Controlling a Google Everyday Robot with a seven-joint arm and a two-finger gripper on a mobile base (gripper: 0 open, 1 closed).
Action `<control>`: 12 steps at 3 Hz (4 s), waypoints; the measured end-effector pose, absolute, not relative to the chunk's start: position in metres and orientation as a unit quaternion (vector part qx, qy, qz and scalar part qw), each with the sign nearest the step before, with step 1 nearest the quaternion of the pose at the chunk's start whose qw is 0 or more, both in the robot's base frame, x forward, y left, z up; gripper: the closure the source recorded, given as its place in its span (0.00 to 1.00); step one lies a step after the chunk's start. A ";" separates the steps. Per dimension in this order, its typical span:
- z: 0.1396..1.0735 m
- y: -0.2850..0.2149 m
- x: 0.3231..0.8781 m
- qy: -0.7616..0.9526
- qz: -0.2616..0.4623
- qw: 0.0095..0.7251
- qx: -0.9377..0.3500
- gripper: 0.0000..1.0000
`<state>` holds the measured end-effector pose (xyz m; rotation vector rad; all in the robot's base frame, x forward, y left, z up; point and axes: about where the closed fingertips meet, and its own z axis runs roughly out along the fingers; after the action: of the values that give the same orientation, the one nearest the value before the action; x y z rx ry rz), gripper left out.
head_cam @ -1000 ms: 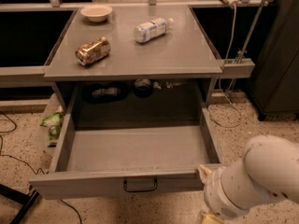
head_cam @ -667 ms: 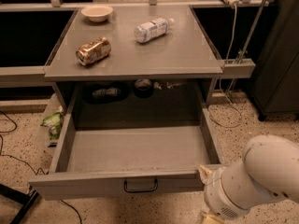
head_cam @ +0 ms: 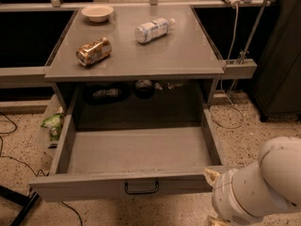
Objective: Close top drawer
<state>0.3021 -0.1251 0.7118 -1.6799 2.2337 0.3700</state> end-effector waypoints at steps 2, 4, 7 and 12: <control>0.669 -0.101 0.301 0.755 0.176 0.149 -0.614 0.00; 0.613 -0.086 0.341 0.735 0.188 0.137 -0.638 0.00; 0.597 -0.053 0.408 0.709 0.164 0.166 -0.666 0.00; 0.643 -0.035 0.558 0.678 0.077 0.275 -0.677 0.00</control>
Offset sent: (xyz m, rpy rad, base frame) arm 0.0130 0.0402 -0.0883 0.1010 0.1078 0.1585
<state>0.5579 -0.0345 0.6432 -1.8193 1.8231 0.2059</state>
